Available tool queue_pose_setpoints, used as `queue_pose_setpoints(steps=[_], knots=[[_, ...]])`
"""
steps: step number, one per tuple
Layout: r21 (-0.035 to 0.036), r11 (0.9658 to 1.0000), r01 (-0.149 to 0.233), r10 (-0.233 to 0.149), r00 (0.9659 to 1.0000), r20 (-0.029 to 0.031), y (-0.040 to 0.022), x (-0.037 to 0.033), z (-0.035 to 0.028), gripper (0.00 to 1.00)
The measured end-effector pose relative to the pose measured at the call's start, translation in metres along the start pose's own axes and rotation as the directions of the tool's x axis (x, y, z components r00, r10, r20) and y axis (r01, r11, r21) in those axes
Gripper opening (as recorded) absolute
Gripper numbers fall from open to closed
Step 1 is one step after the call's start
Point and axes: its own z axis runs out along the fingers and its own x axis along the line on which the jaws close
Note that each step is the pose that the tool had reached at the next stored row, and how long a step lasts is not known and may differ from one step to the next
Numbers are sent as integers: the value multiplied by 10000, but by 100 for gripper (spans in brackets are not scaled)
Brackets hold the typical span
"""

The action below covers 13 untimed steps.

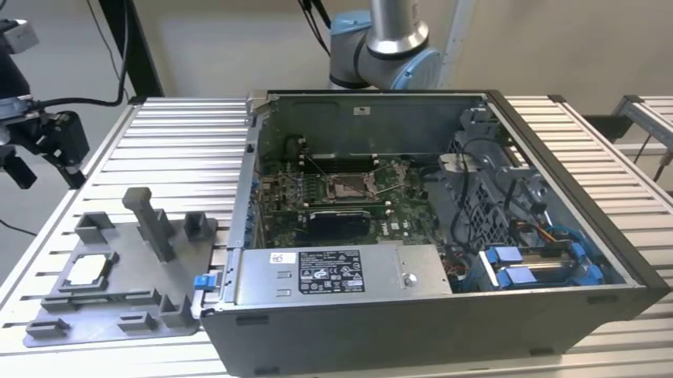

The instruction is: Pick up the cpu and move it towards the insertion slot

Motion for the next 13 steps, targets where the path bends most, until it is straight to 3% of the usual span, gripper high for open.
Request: queue_pose_setpoints(steps=[7, 13], knots=[[8, 10000, 74, -74, 10000, 9, -4, 18, 134, 100], [4, 9984, 573, -573, 9984, -5, -9, 45, 247, 100]])
